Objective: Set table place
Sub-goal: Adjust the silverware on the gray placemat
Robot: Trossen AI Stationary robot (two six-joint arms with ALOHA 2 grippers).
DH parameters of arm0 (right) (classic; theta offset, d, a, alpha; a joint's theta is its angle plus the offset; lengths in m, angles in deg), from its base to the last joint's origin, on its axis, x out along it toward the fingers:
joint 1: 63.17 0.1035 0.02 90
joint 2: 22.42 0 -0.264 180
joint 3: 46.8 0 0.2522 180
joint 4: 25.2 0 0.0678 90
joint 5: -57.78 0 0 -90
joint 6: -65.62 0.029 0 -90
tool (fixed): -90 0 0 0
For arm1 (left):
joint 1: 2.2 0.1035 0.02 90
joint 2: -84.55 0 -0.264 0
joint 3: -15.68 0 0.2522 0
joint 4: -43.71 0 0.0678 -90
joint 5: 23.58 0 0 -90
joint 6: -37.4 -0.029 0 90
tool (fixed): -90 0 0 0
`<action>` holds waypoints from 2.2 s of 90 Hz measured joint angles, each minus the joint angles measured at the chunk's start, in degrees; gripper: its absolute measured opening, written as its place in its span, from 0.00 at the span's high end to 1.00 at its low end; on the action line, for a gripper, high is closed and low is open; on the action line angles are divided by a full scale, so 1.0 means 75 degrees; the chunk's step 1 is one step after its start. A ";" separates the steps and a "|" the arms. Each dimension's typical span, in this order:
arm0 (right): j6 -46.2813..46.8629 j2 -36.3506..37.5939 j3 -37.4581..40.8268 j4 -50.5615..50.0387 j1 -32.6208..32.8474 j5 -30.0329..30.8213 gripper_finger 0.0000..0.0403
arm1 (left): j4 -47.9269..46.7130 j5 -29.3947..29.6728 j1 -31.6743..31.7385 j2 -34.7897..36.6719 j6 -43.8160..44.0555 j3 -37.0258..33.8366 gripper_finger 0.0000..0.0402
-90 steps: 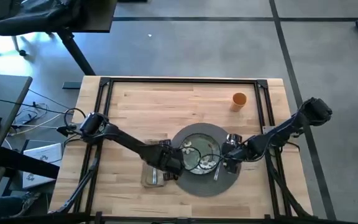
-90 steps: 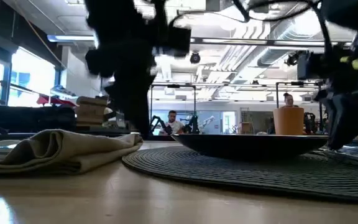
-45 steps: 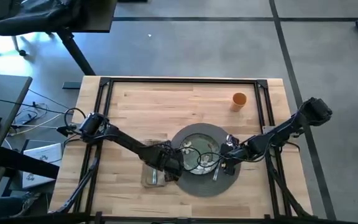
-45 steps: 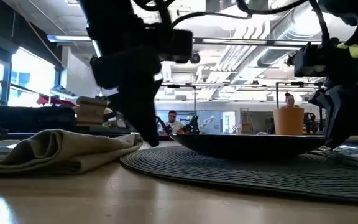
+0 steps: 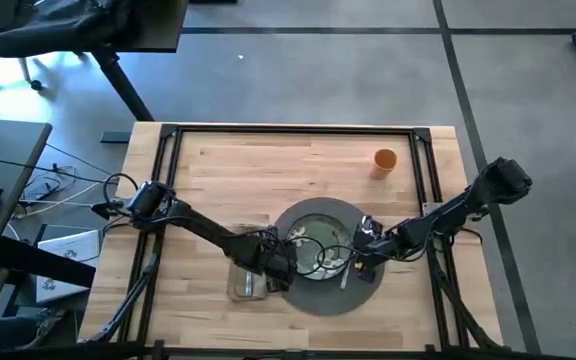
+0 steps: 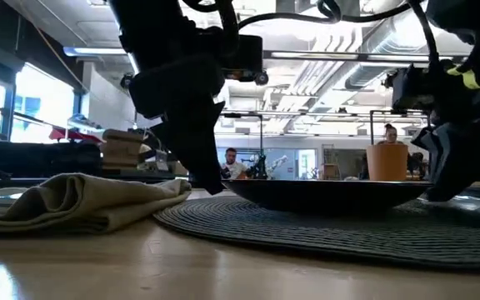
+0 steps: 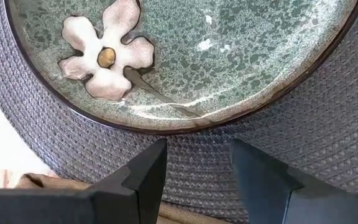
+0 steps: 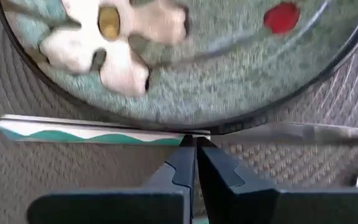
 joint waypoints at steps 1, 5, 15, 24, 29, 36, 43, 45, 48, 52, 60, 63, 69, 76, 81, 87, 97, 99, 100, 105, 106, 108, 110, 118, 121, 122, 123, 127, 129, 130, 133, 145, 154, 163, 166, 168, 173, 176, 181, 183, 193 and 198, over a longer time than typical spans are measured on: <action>0.0005 0.0002 0.0007 -0.0044 0.0001 -0.0002 1.00 | 0.0000 0.0000 0.0000 0.0000 0.0000 0.0000 0.60; 0.0017 0.0040 0.0011 -0.0111 -0.0003 -0.0025 1.00 | 0.0000 0.0000 0.0000 0.0000 0.0003 0.0000 0.60; 0.0017 0.0296 0.0015 -0.0384 -0.0001 -0.0179 1.00 | 0.0002 0.0006 0.0000 0.0003 -0.0002 0.0000 0.60; 0.0014 0.0629 0.0015 -0.0229 0.0001 -0.0176 1.00 | 0.0005 0.0019 0.0000 0.0003 -0.0003 0.0000 0.60; 0.0002 0.0710 0.0015 0.0025 0.0010 -0.0167 1.00 | 0.0009 0.0020 0.0000 0.0003 -0.0003 0.0000 0.60; -0.0007 0.0705 0.0015 0.0467 0.0062 -0.0157 1.00 | 0.0011 0.0020 0.0000 0.0003 -0.0003 0.0000 0.60; -0.0010 0.0575 0.0012 0.0955 0.0198 -0.0149 1.00 | 0.0031 0.0018 0.0000 0.0003 -0.0004 0.0000 0.60; -0.0007 0.0513 0.0012 0.1080 0.0251 -0.0147 1.00 | 0.0032 0.0017 0.0000 0.0003 -0.0003 0.0000 0.60; -0.0010 0.0436 0.0012 0.1214 0.0337 -0.0150 1.00 | 0.0029 0.0017 0.0000 0.0003 -0.0003 0.0000 0.60; -0.0007 0.0310 0.0012 0.1453 0.0449 -0.0147 1.00 | 0.0035 0.0017 0.0000 0.0003 -0.0006 0.0000 0.60; 0.0113 0.0087 0.0008 0.1773 0.0678 -0.0144 1.00 | 0.0038 0.0016 0.0000 0.0003 -0.0017 0.0000 0.60; 0.0202 0.0006 0.0009 0.1895 0.0751 -0.0130 1.00 | 0.0038 0.0015 0.0000 0.0003 -0.0051 0.0000 0.60; 0.0342 -0.0131 0.0009 0.2106 0.0878 0.0005 1.00 | 0.0042 0.0015 0.0000 0.0003 -0.0052 0.0000 0.60; 0.0388 -0.0332 0.0009 0.2344 0.0971 0.0073 1.00 | 0.0082 0.0015 0.0000 0.0003 -0.0057 0.0000 0.60; 0.0416 -0.0504 0.0009 0.2417 0.1006 0.0164 1.00 | 0.0155 0.0012 0.0000 0.0003 -0.0057 0.0000 0.60; 0.0486 -0.0708 0.0009 0.2608 0.1004 0.0228 1.00 | 0.0241 0.0010 0.0000 0.0003 -0.0060 0.0000 0.60; 0.0624 -0.0869 0.0009 0.2704 0.1006 0.0378 1.00 | 0.0294 0.0009 -0.0003 0.0009 -0.0061 0.0003 0.60; 0.0629 -0.0862 0.0009 0.2695 0.1006 0.0380 1.00 | 0.0294 0.0009 -0.0003 0.0012 -0.0061 0.0005 0.60; 0.0630 -0.0856 0.0009 0.2689 0.1006 0.0380 1.00 | 0.0294 0.0009 -0.0003 0.0012 -0.0061 0.0006 0.60; 0.0623 -0.0796 0.0009 0.2610 0.1004 0.0361 1.00 | 0.0294 0.0011 -0.0003 0.0012 -0.0061 0.0006 0.60; 0.0623 -0.0774 0.0009 0.2577 0.1004 0.0350 1.00 | 0.0294 0.0009 -0.0003 0.0012 -0.0061 0.0006 0.60; 0.0623 -0.0739 0.0009 0.2530 0.1001 0.0321 1.00 | 0.0294 0.0009 -0.0003 0.0012 -0.0061 0.0006 0.60; 0.0636 -0.0708 0.0009 0.2481 0.1002 0.0253 1.00 | 0.0293 0.0009 -0.0003 0.0012 -0.0061 0.0006 0.60; 0.0681 -0.0587 0.0009 0.2113 0.1018 0.0071 1.00 | 0.0264 0.0009 -0.0003 0.0012 -0.0061 0.0006 0.60; 0.0682 -0.0548 0.0009 0.1991 0.1019 -0.0015 1.00 | 0.0263 0.0011 -0.0003 0.0012 -0.0061 0.0006 0.60; 0.0684 -0.0537 0.0009 0.1952 0.1021 -0.0029 1.00 | 0.0265 0.0009 -0.0003 0.0012 -0.0061 0.0006 0.60; 0.0685 -0.0522 0.0009 0.1905 0.1028 -0.0049 1.00 | 0.0264 0.0010 -0.0003 0.0012 -0.0061 0.0006 0.60; 0.0724 -0.0471 0.0009 0.1723 0.1053 -0.0122 1.00 | 0.0259 0.0012 -0.0003 0.0012 -0.0061 0.0006 0.60; 0.0728 -0.0449 0.0009 0.1653 0.1054 -0.0134 1.00 | 0.0263 0.0011 -0.0003 0.0012 -0.0061 0.0006 0.60; 0.0728 -0.0440 0.0009 0.1624 0.1056 -0.0145 1.00 | 0.0265 0.0009 -0.0003 0.0012 -0.0061 0.0006 0.60; 0.0734 -0.0402 0.0009 0.1513 0.1084 -0.0181 1.00 | 0.0253 0.0009 -0.0003 0.0012 -0.0061 0.0006 0.60; 0.0853 -0.0236 0.0009 0.1343 0.1145 -0.0166 1.00 | 0.0242 0.0012 0.0000 0.0012 -0.0061 0.0006 0.60; 0.0856 -0.0046 0.0009 0.1325 0.1153 -0.0115 1.00 | 0.0248 0.0015 0.0000 0.0012 -0.0061 0.0006 0.60; 0.1018 0.0263 0.0007 0.0954 0.1153 -0.0098 1.00 | 0.0245 0.0003 0.0000 0.0012 -0.0061 0.0006 0.60; 0.1097 0.0381 0.0006 0.0680 0.1155 -0.0035 1.00 | 0.0252 0.0002 0.0000 0.0012 -0.0061 0.0006 0.60; 0.1203 0.0459 0.0006 0.0498 0.1155 0.0020 1.00 | 0.0254 -0.0004 0.0000 0.0012 -0.0061 0.0006 0.60; 0.1487 0.0606 0.0006 0.0014 0.1155 0.0215 1.00 | 0.0247 -0.0014 0.0000 0.0012 -0.0061 0.0006 0.60; 0.1727 0.0665 0.0006 -0.0267 0.1155 0.0259 1.00 | 0.0256 -0.0017 0.0000 0.0012 -0.0059 0.0006 0.60; 0.2160 0.0708 0.0006 -0.0459 0.1152 0.0285 1.00 | 0.0248 -0.0017 0.0000 0.0012 -0.0060 0.0006 0.60; 0.2381 0.0713 0.0006 -0.0471 0.1149 0.0254 1.00 | 0.0250 -0.0017 0.0000 0.0012 -0.0059 0.0006 0.60; 0.3556 0.0711 0.0006 -0.0407 0.1118 0.0293 1.00 | 0.0256 -0.0020 0.0000 0.0012 -0.0058 0.0006 0.60; 0.3986 0.0713 0.0006 -0.0373 0.0977 0.0291 0.98 | 0.0256 -0.0020 0.0000 0.0012 -0.0058 0.0006 0.60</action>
